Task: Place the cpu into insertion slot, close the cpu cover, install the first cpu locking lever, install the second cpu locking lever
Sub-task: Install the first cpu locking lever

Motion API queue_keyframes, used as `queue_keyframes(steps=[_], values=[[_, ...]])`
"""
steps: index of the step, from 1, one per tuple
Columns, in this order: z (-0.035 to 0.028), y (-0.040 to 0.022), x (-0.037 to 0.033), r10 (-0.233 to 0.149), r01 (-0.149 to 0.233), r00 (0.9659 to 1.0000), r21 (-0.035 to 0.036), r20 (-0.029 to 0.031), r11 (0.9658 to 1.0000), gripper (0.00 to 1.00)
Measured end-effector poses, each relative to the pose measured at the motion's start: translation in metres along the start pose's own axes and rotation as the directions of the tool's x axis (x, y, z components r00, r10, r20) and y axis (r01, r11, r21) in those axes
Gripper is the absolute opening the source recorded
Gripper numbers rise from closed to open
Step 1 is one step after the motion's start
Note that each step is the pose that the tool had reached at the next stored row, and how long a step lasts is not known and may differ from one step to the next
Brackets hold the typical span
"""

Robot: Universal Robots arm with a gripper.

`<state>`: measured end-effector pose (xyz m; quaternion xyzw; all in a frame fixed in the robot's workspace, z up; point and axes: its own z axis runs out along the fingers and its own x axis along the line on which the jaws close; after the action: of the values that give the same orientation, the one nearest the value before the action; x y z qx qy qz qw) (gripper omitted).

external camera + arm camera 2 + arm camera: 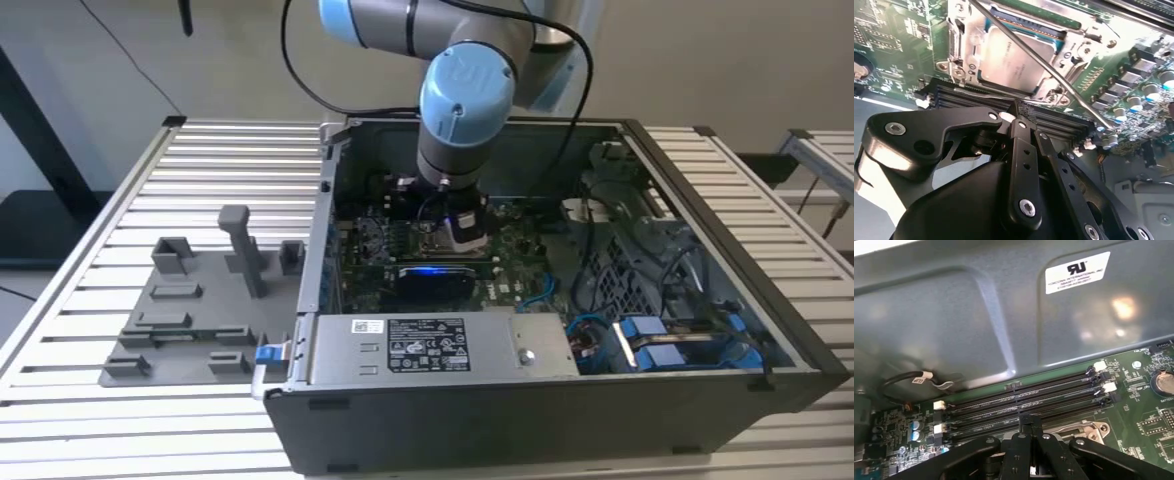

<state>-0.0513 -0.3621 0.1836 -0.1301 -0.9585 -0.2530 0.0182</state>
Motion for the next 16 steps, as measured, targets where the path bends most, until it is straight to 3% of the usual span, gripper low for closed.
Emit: queue_keyframes(steps=[16], values=[[0.0019,0.0029,-0.0137,0.000,0.000,1.0000,-0.0001,-0.0004,1.0000,0.11]])
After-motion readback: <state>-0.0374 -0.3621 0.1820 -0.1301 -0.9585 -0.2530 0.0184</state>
